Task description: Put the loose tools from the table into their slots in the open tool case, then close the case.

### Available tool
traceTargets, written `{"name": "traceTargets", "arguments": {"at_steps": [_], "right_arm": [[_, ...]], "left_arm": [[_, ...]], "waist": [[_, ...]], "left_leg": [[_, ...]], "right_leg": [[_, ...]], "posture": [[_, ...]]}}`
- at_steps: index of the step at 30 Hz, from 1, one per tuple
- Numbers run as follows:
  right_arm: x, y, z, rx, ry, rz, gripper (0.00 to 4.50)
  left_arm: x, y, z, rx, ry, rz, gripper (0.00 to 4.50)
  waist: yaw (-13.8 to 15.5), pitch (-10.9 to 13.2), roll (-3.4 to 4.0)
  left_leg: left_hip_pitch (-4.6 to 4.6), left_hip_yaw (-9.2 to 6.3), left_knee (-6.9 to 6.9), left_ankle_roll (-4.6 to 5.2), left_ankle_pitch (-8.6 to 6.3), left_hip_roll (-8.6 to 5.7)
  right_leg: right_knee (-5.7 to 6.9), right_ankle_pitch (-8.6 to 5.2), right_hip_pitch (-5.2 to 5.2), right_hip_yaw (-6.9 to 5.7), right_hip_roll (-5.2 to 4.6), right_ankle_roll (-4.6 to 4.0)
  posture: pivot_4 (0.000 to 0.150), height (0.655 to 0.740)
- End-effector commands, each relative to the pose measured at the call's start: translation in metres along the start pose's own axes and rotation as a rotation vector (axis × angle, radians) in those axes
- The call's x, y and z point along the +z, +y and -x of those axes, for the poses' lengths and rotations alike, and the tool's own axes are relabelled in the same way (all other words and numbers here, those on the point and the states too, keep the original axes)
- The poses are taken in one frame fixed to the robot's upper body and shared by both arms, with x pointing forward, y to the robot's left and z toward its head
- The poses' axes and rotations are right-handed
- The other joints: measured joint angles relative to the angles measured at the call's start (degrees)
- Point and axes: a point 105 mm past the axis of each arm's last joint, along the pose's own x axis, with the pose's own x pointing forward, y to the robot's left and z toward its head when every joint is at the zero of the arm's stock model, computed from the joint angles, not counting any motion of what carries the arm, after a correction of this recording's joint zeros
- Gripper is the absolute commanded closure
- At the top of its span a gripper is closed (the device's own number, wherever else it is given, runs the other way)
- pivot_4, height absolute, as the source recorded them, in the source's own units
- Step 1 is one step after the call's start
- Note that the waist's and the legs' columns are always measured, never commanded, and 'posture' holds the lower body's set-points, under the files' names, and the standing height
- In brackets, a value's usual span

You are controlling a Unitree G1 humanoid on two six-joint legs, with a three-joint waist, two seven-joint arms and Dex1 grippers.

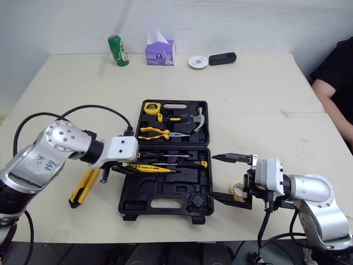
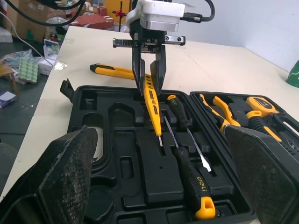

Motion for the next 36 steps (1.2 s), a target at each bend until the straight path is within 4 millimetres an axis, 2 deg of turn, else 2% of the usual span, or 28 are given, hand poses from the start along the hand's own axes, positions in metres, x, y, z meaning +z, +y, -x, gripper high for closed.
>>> {"name": "traceTargets", "arguments": {"at_steps": [1, 17, 31, 33, 34, 35, 36], "right_arm": [[0.007, -0.001, -0.001, -0.01, -0.021, 0.036, 0.0], [0.007, -0.005, -0.003, -0.029, -0.025, 0.05, 0.0], [0.007, -0.008, -0.002, -0.013, -0.013, 0.048, 0.0], [0.007, -0.009, -0.001, -0.01, -0.011, 0.047, 0.0], [0.007, -0.009, -0.001, -0.009, -0.011, 0.046, 0.0], [0.007, -0.009, -0.001, -0.008, -0.012, 0.046, 0.0], [0.007, -0.009, -0.001, -0.008, -0.013, 0.045, 0.0]], "left_arm": [[0.006, 0.003, 0.003, 0.012, 0.01, -0.04, 3.95], [0.007, 0.006, -0.013, 0.027, -0.017, -0.038, 3.95], [-0.006, 0.001, -0.021, 0.005, -0.009, -0.022, 3.95], [-0.007, 0.001, -0.021, 0.011, -0.005, -0.035, 2.95], [-0.006, 0.004, -0.021, 0.034, -0.009, -0.049, 2.7], [-0.005, 0.005, -0.021, 0.05, -0.012, -0.058, 2.16], [-0.001, 0.004, -0.021, 0.043, -0.034, -0.072, 1.85]], "waist": [[0.03, 0.0, 0.0], [0.15, 0.0, 0.0], [0.13, -0.01, 0.01], [0.11, -0.01, 0.01], [0.09, -0.01, 0.01], [0.09, -0.01, 0.01], [0.1, -0.01, 0.01]], "left_leg": [[-0.01, -0.01, 0.0, 0.0, 0.0, 0.0], [-0.02, -0.05, 0.06, 0.01, 0.01, -0.04], [-0.04, -0.09, 0.11, 0.06, 0.04, -0.1], [-0.04, -0.09, 0.11, 0.06, 0.04, -0.11], [-0.04, -0.09, 0.11, 0.06, 0.04, -0.11], [-0.04, -0.09, 0.11, 0.06, 0.04, -0.11], [-0.03, -0.09, 0.11, 0.06, 0.04, -0.11]], "right_leg": [[0.0, 0.0, 0.0, -0.01, 0.0, 0.0], [0.06, 0.0, 0.01, -0.06, -0.01, 0.01], [0.07, 0.03, 0.03, -0.07, -0.07, 0.05], [0.07, 0.03, 0.03, -0.07, -0.07, 0.05], [0.07, 0.03, 0.03, -0.07, -0.07, 0.05], [0.07, 0.03, 0.03, -0.07, -0.07, 0.05], [0.07, 0.03, 0.03, -0.06, -0.07, 0.05]], "posture": [[0.15, 0.74], [0.15, 0.74], [0.15, 0.74], [0.15, 0.74], [0.15, 0.74], [0.15, 0.74], [0.15, 0.74]]}}
